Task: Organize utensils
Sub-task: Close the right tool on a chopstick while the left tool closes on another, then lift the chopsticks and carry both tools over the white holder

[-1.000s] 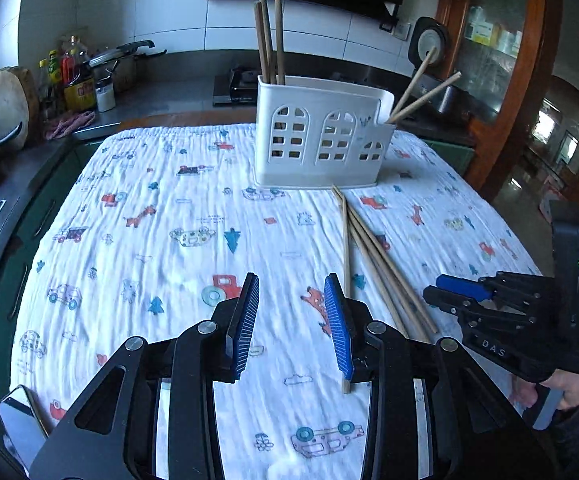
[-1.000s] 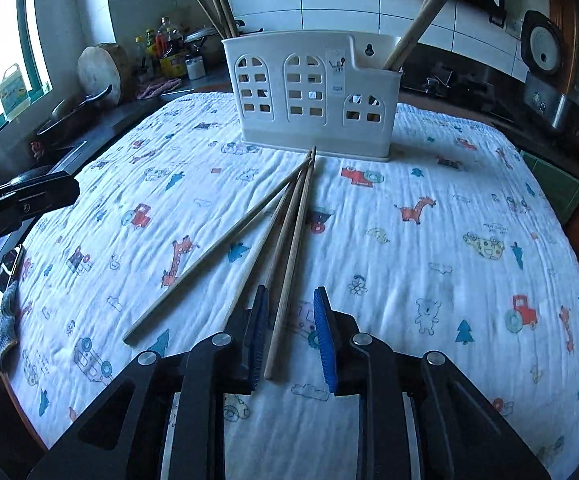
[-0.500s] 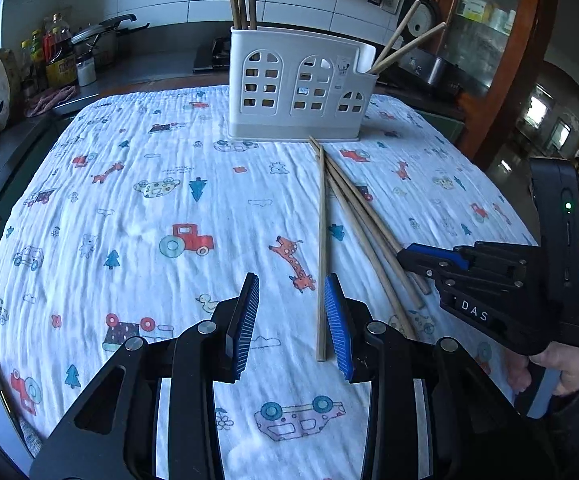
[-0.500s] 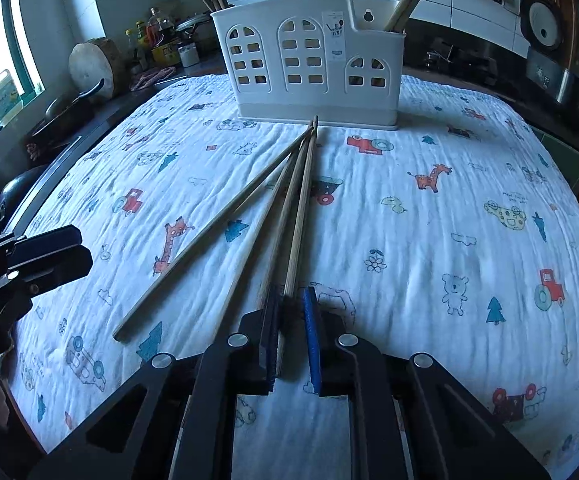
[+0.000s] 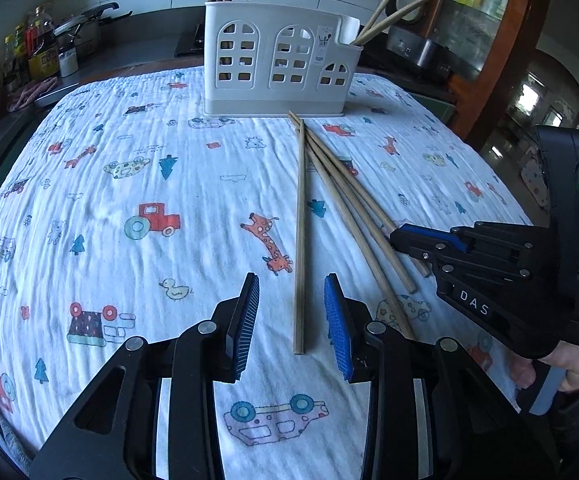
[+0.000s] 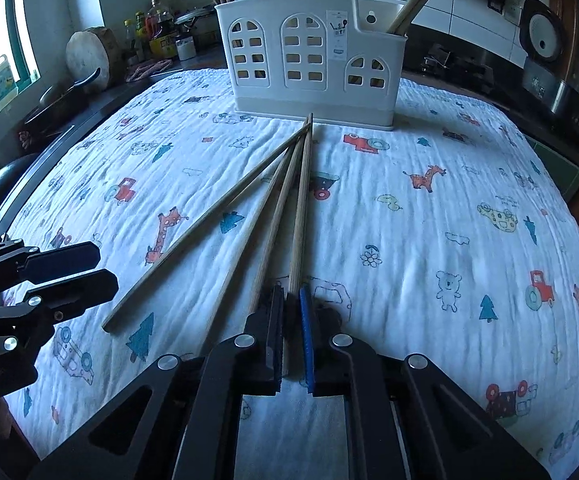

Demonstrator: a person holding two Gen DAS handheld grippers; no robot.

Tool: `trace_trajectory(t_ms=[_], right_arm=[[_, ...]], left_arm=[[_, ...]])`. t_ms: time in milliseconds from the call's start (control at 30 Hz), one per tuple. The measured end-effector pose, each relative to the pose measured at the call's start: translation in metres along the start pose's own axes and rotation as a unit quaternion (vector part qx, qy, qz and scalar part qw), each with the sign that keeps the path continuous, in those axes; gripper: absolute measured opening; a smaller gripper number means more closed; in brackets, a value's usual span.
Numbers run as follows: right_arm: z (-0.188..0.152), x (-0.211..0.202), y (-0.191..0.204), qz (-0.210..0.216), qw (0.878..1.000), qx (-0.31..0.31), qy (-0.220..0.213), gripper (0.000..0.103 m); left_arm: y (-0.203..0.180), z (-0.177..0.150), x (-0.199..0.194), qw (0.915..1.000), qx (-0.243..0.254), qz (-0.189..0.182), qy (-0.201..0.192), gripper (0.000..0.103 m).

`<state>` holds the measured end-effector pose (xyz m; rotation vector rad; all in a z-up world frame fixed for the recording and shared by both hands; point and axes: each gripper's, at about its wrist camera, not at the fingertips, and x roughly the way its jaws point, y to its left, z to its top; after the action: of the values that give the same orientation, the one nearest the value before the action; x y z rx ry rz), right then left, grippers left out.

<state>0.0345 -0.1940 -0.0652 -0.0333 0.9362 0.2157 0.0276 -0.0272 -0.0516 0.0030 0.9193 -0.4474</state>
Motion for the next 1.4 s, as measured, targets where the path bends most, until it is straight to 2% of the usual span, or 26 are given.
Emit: trace_trajectory(t_ms=[133, 267, 500, 600, 700, 800, 1000, 1167, 1400], right_arm=[[-0.003, -0.004, -0.005, -0.001, 1.000, 0.006, -0.006, 0.007], [-0.005, -0.012, -0.008, -0.003, 1.000, 0.004, -0.013, 0.007], [0.000, -0.035, -0.014, -0.003, 0.999, 0.003, -0.042, 0.007], [0.005, -0.048, -0.014, -0.004, 0.998, 0.001, -0.057, 0.007], [0.012, -0.060, -0.015, -0.004, 0.997, 0.000, -0.074, 0.007], [0.020, -0.071, -0.016, -0.004, 0.996, -0.002, -0.090, 0.007], [0.042, -0.092, -0.017, 0.000, 0.993, -0.009, -0.119, 0.007], [0.064, -0.106, -0.019, 0.004, 0.991, -0.015, -0.135, 0.007], [0.103, -0.122, -0.025, 0.015, 0.989, -0.024, -0.143, 0.007]], left_arm=[[-0.001, 0.000, 0.014, 0.9999, -0.003, 0.002, 0.014, 0.024], [0.000, -0.001, 0.025, 0.9997, -0.009, 0.004, 0.024, 0.020], [-0.004, 0.000, 0.027, 0.9996, -0.003, 0.021, 0.017, 0.013], [-0.006, 0.001, 0.028, 0.9994, 0.000, 0.031, 0.017, 0.007], [-0.005, 0.004, 0.024, 0.9996, -0.009, 0.021, 0.016, 0.006], [-0.006, 0.008, 0.014, 0.9999, -0.006, 0.015, 0.006, 0.006], [-0.008, 0.027, -0.023, 0.9992, 0.006, 0.012, -0.037, 0.006], [-0.006, 0.057, -0.052, 0.9967, 0.015, 0.013, -0.079, 0.006], [-0.002, 0.104, -0.064, 0.9937, 0.025, 0.017, -0.108, 0.006]])
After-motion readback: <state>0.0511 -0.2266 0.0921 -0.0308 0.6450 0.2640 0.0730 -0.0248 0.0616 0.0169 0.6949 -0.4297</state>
